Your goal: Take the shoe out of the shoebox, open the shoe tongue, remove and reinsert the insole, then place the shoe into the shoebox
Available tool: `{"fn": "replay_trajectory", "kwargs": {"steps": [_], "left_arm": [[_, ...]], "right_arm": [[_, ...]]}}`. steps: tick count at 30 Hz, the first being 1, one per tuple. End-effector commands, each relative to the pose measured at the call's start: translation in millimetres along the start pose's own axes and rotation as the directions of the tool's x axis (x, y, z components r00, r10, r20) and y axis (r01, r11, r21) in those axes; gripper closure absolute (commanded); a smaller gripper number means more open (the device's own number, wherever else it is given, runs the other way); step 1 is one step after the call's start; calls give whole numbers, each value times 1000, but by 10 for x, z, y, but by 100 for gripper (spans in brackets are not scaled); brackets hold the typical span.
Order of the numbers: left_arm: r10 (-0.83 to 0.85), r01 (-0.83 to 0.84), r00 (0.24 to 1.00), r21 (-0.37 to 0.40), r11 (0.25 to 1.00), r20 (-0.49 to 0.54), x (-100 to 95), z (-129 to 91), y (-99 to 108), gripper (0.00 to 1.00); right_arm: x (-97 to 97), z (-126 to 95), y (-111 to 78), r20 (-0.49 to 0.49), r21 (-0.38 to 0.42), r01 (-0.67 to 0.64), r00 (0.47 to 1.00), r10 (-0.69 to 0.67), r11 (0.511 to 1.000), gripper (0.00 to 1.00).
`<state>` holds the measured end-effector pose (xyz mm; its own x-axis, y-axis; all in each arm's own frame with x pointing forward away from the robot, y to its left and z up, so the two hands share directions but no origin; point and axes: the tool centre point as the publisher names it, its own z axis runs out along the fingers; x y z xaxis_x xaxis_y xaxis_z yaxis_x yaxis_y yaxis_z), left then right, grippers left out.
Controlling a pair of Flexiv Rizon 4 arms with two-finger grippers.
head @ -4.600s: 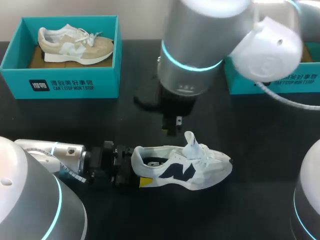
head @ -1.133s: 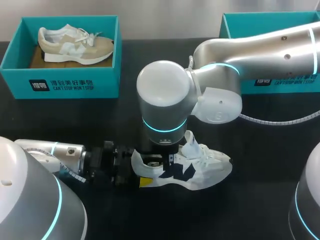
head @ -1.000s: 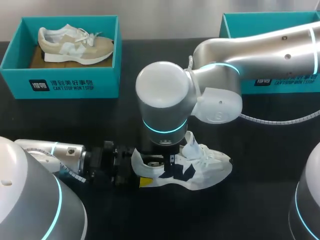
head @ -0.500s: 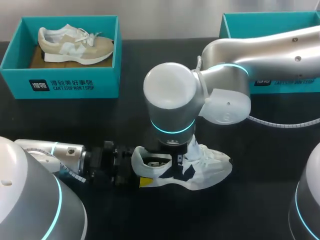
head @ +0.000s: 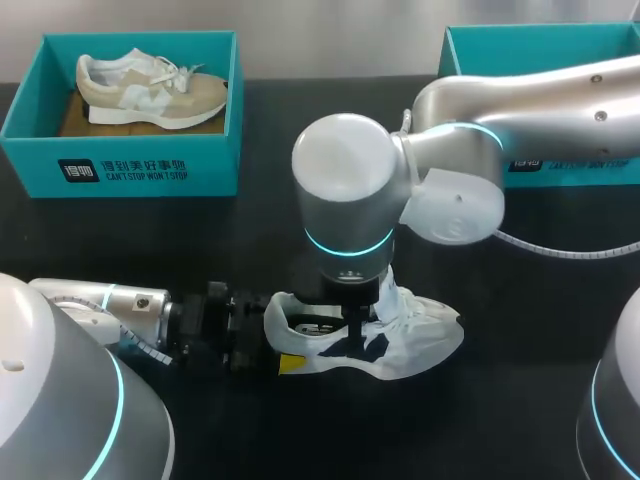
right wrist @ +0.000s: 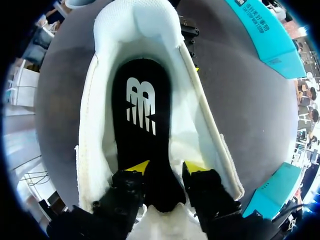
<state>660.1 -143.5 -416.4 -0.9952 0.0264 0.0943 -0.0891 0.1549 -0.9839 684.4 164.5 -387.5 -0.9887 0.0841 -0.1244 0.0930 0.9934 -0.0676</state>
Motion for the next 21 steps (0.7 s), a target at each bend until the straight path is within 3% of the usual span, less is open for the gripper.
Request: {"fn": "replay_trajectory", "kwargs": {"steps": [1, 21], "left_arm": [[0, 0, 1000, 0, 1000, 2, 4, -16, 34, 100], [0, 0, 1000, 0, 1000, 2, 4, -16, 34, 100]], "right_arm": [[-50, 107, 16, -37, 3, 6, 999, -6, 1000, 53], [278, 243, 89, -236, -26, 2, 972, -8, 1000, 60]]}}
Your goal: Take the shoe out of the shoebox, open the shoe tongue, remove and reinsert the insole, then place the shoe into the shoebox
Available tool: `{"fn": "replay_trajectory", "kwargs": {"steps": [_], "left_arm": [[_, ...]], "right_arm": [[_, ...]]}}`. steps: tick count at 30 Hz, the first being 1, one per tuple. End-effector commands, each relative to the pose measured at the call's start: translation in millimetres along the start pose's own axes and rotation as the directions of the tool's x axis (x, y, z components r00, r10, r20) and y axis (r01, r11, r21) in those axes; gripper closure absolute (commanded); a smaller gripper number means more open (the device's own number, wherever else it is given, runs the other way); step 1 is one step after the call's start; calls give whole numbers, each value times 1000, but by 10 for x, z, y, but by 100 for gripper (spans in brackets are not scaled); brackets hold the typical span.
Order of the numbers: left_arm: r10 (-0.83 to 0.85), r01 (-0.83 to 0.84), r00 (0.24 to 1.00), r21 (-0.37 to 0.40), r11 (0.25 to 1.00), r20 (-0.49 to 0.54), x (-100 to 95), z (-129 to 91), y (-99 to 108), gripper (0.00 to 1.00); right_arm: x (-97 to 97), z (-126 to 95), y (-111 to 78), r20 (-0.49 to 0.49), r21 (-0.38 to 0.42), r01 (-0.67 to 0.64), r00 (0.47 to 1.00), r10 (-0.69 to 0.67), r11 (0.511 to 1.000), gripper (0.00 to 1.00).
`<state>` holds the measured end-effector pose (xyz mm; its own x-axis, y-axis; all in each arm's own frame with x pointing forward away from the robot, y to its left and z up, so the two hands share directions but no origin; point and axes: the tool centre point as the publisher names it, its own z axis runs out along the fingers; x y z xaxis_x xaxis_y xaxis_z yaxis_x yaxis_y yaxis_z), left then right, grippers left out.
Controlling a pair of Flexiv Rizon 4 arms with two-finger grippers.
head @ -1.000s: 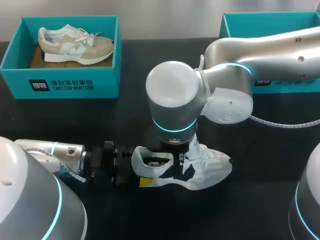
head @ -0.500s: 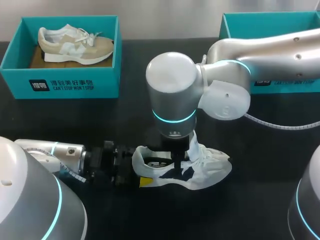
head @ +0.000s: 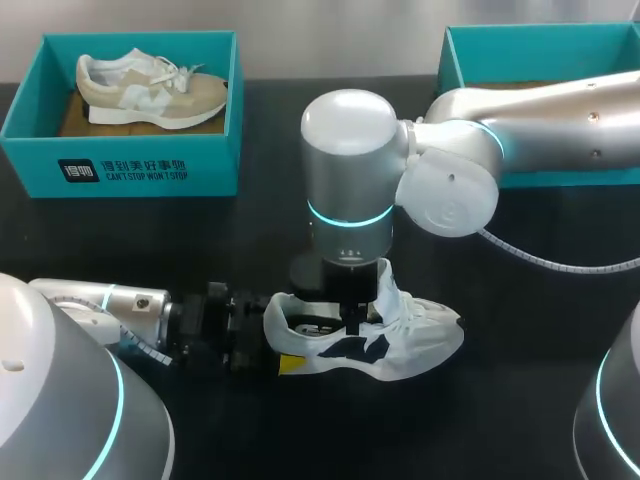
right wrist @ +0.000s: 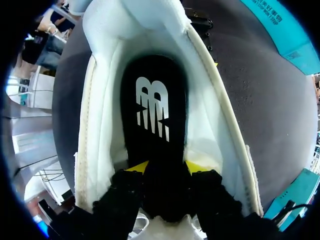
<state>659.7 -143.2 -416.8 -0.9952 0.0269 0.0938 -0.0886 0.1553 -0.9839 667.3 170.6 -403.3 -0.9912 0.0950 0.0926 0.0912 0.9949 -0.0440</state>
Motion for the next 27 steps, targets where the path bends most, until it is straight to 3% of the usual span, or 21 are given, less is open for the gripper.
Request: {"fn": "replay_trajectory", "kwargs": {"steps": [1, 6, 10, 12, 14, 22, 27], "left_arm": [[0, 0, 1000, 1, 1000, 2, 0, -14, 29, 100], [0, 0, 1000, 1, 1000, 2, 0, -14, 29, 100], [0, 0, 1000, 1, 1000, 2, 0, -14, 29, 100], [0, 0, 1000, 1, 1000, 2, 0, -14, 29, 100], [0, 0, 1000, 1, 1000, 2, 0, -14, 29, 100], [0, 0, 1000, 1, 1000, 2, 0, -14, 29, 100], [0, 0, 1000, 1, 1000, 2, 0, -14, 29, 100]], "right_arm": [[68, 137, 32, -31, -4, 3, 1000, -3, 1000, 60], [117, 208, 50, -82, 0, 5, 997, -5, 1000, 60], [144, 239, 43, -122, 6, 8, 992, -7, 1000, 66], [154, 258, 40, -147, 13, 5, 989, -3, 1000, 74], [160, 279, 35, -167, 14, 8, 986, -6, 1000, 100], [296, 185, -73, -192, 5, 4, 981, -3, 1000, 100], [388, 20, -165, -158, -52, 1, 987, -9, 999, 100]]}}
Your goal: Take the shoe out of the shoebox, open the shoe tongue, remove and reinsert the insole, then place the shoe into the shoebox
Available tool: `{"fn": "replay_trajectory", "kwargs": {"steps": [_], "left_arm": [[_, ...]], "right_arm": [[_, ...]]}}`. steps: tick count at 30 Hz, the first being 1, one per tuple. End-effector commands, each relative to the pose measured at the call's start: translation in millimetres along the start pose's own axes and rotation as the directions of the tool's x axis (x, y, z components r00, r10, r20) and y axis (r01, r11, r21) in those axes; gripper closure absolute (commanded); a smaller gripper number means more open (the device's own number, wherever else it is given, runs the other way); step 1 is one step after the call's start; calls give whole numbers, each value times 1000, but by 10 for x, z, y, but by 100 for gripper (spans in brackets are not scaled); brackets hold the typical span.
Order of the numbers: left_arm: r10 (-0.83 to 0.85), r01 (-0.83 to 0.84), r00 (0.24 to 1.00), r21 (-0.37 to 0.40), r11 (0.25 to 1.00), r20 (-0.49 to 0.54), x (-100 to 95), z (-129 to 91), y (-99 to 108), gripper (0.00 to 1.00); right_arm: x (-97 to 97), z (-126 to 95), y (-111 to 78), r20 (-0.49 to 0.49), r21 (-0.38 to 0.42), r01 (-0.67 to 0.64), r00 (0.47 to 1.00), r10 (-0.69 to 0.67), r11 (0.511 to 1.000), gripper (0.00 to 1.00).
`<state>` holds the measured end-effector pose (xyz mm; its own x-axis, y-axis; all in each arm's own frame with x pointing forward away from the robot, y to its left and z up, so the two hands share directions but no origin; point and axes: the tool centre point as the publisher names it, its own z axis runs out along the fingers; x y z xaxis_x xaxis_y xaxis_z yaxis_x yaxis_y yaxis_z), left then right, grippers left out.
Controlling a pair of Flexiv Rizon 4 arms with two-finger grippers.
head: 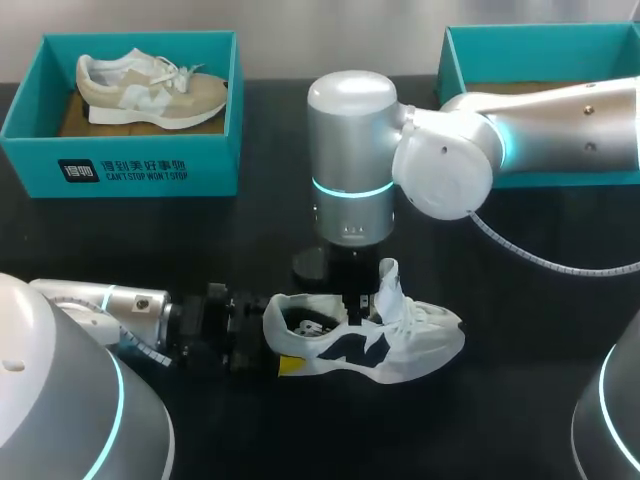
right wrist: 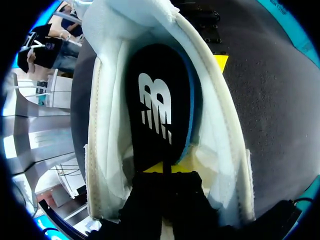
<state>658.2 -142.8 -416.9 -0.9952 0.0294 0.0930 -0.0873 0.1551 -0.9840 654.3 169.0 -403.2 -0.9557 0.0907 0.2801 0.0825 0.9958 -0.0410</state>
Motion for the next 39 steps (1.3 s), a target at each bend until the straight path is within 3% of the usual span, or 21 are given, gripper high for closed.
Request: {"fn": "replay_trajectory", "kwargs": {"steps": [1, 11, 39], "left_arm": [[-2, 2, 1000, 1, 1000, 5, -15, -11, 27, 100], [-2, 2, 1000, 1, 1000, 5, -15, -11, 27, 100], [-2, 2, 1000, 1, 1000, 5, -15, -11, 27, 100]], "right_arm": [[270, 36, -147, 38, -61, 4, 999, -2, 998, 100], [317, -166, -256, 98, -234, 88, 993, -66, 968, 100], [-38, -299, -215, 92, -400, 269, 963, -254, 876, 100]]}}
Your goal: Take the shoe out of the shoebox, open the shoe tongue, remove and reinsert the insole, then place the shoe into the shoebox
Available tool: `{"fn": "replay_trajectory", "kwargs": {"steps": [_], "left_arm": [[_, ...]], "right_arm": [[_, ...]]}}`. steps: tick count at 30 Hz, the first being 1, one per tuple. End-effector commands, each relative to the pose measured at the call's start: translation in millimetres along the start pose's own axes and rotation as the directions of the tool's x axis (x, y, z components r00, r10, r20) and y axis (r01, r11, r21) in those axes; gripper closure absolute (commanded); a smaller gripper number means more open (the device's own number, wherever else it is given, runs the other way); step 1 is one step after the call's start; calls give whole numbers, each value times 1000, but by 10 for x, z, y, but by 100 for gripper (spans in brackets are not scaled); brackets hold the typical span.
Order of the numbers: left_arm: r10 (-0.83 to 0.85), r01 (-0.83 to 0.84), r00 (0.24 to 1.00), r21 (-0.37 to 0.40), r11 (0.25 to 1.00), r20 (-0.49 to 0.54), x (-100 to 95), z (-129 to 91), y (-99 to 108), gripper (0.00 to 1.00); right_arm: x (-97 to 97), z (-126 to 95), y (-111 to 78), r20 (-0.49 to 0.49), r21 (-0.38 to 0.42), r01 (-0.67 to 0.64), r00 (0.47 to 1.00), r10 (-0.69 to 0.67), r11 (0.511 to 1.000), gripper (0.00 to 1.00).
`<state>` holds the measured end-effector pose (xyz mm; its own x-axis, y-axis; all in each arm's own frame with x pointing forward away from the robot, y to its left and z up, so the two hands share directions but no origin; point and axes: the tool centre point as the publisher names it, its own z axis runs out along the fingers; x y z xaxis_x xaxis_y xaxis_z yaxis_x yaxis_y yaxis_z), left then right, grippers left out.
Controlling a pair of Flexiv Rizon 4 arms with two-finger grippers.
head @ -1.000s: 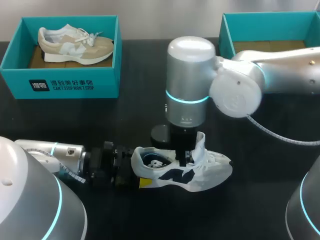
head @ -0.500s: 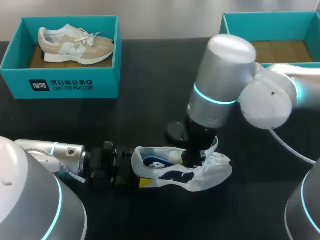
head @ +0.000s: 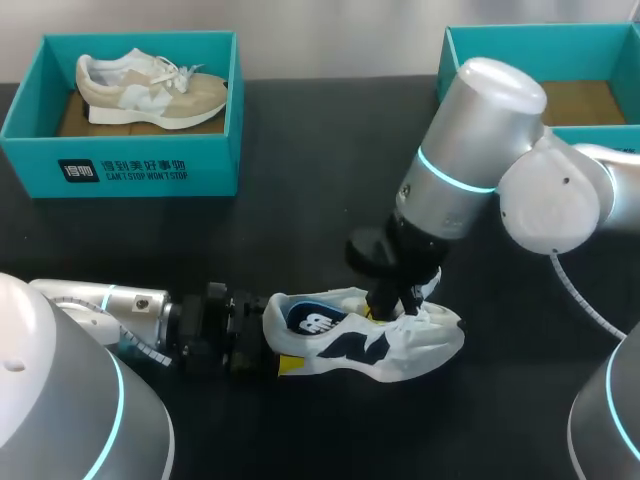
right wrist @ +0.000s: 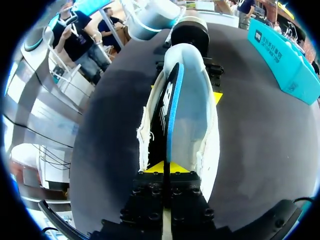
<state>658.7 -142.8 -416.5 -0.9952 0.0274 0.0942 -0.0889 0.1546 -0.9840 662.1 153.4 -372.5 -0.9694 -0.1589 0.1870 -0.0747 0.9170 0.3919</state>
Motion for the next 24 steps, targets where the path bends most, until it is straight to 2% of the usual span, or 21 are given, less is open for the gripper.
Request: {"fn": "replay_trajectory", "kwargs": {"steps": [1, 11, 24], "left_arm": [[0, 0, 1000, 0, 1000, 3, -10, -10, 31, 100], [0, 0, 1000, 0, 1000, 3, -10, -10, 31, 100], [0, 0, 1000, 0, 1000, 3, -10, -10, 31, 100]], "right_arm": [[-29, -14, -73, -10, -41, 6, 1000, -6, 999, 100], [-106, -70, -58, -40, -79, 92, 995, -95, 993, 100], [-133, -94, 178, -60, -93, 215, 974, -221, 972, 100]]}}
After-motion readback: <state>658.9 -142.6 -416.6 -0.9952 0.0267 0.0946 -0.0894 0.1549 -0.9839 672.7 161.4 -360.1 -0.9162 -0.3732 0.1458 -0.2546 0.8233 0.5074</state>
